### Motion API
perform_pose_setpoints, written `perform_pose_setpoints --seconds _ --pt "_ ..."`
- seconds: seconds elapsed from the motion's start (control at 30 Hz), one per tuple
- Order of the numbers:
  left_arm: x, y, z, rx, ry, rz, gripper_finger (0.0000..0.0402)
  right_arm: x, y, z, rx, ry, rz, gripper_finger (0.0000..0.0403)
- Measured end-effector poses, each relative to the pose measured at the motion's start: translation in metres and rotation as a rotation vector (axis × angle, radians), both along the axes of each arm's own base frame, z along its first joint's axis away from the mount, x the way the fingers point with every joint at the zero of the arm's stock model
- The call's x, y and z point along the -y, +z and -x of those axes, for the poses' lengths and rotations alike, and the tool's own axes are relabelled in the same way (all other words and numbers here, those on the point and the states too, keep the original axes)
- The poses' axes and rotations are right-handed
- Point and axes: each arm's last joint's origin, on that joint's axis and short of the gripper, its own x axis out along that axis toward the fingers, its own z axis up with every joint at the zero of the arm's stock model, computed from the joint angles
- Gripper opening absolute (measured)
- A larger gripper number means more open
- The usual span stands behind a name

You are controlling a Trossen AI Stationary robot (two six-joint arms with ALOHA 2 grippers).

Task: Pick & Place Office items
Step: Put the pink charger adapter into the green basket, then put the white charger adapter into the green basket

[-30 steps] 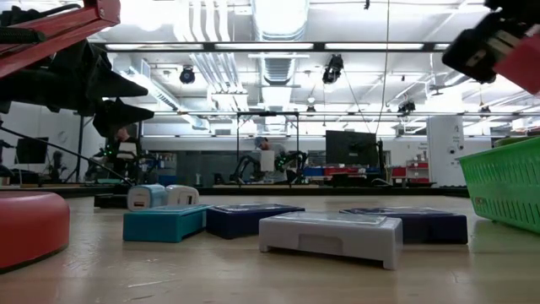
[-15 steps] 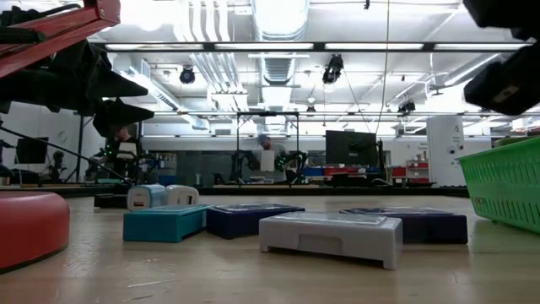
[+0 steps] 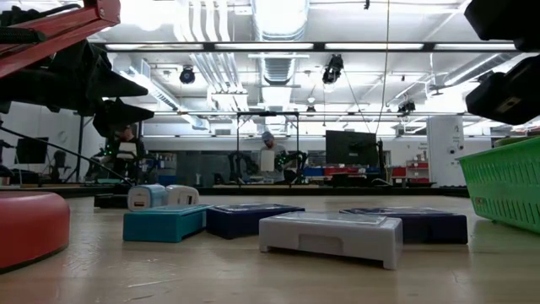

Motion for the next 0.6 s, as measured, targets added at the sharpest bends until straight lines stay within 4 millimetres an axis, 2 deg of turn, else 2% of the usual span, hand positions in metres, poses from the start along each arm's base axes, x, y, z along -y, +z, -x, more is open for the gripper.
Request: perform_pose_setpoints --seconds 0.3,0.6 --pt "0.0 -0.0001 0.0 0.0 0.0 0.0 0.032 0.0 0.0005 -0.0002 0.005 0.0 -0.002 0.0208" --pt "0.0 -0.0001 0.0 0.0 0.0 0.0 0.032 -0.0003 0.001 -0.0009 0.012 -0.001 -0.006 0.0216"
